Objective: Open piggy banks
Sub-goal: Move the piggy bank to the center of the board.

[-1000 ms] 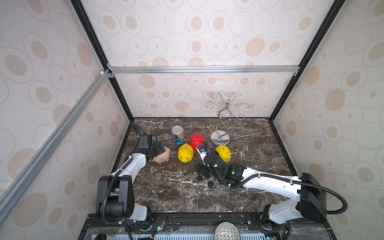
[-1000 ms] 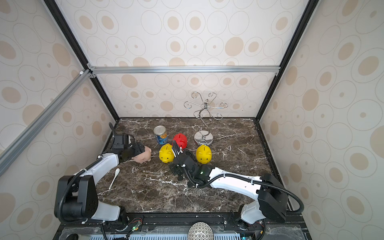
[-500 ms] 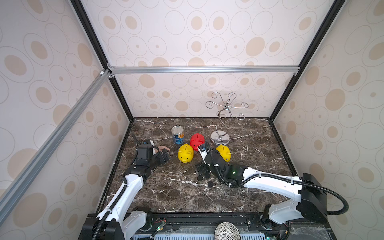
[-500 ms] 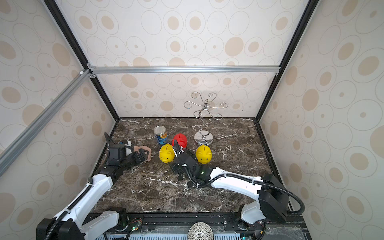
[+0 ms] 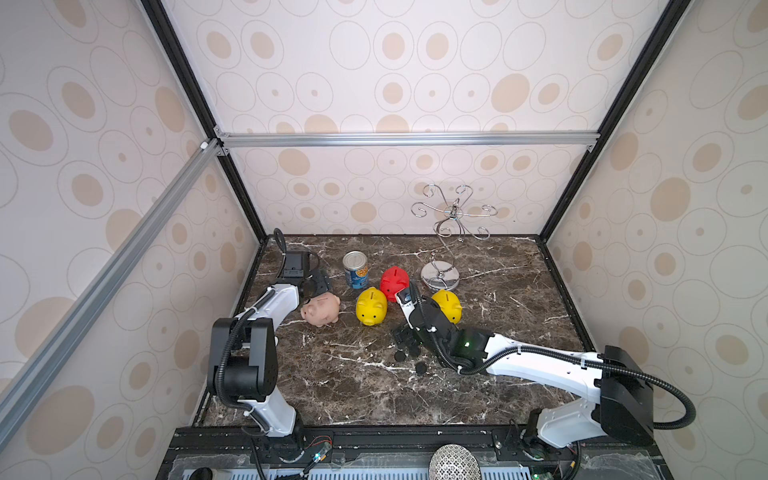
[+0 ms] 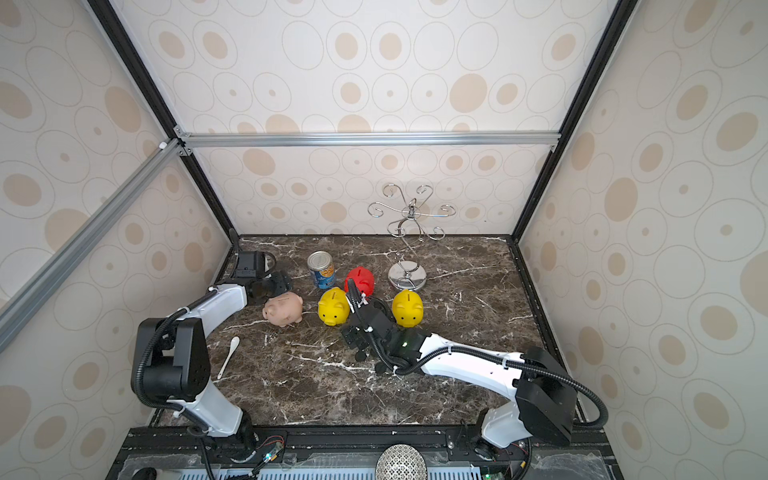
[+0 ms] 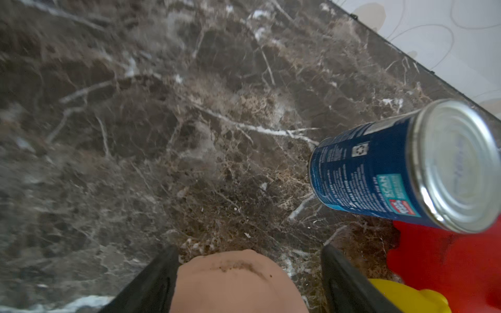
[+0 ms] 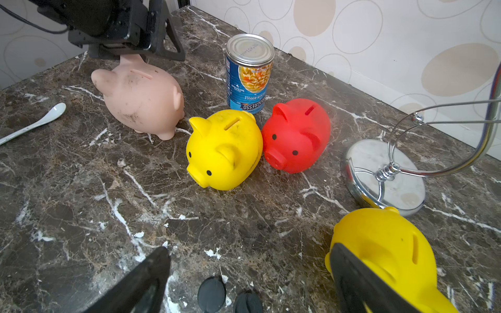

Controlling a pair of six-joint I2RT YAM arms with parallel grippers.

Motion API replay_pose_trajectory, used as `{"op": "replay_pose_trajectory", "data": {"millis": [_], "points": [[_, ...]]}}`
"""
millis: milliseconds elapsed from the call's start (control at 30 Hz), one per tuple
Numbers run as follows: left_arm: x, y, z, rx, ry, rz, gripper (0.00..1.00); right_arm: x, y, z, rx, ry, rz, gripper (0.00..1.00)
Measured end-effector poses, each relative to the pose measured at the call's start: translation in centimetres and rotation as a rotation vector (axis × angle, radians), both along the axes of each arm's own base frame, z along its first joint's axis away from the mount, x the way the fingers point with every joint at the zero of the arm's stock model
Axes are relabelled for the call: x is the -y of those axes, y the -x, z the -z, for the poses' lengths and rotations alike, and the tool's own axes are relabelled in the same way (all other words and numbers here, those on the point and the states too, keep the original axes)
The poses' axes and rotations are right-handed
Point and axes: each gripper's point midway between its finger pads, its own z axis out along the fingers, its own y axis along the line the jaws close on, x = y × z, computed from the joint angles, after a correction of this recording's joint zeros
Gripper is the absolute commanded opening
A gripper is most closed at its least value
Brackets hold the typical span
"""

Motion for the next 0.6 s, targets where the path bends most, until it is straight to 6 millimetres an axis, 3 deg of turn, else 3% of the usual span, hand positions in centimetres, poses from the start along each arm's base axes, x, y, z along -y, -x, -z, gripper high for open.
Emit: {"op": "replay_pose_trajectory", "data": {"millis": [233, 600], "points": [[0.4, 3.5, 0.0, 0.003, 0.022, 0.009, 0.74, 0.3, -0.2, 0.4, -0.01, 0.009, 0.0, 0.93], [3.6, 11.0, 0.3, 0.053, 0.108, 0.047, 0.73, 0.2, 0.2, 0.3, -0.02, -0.001, -0.018, 0.88]]}}
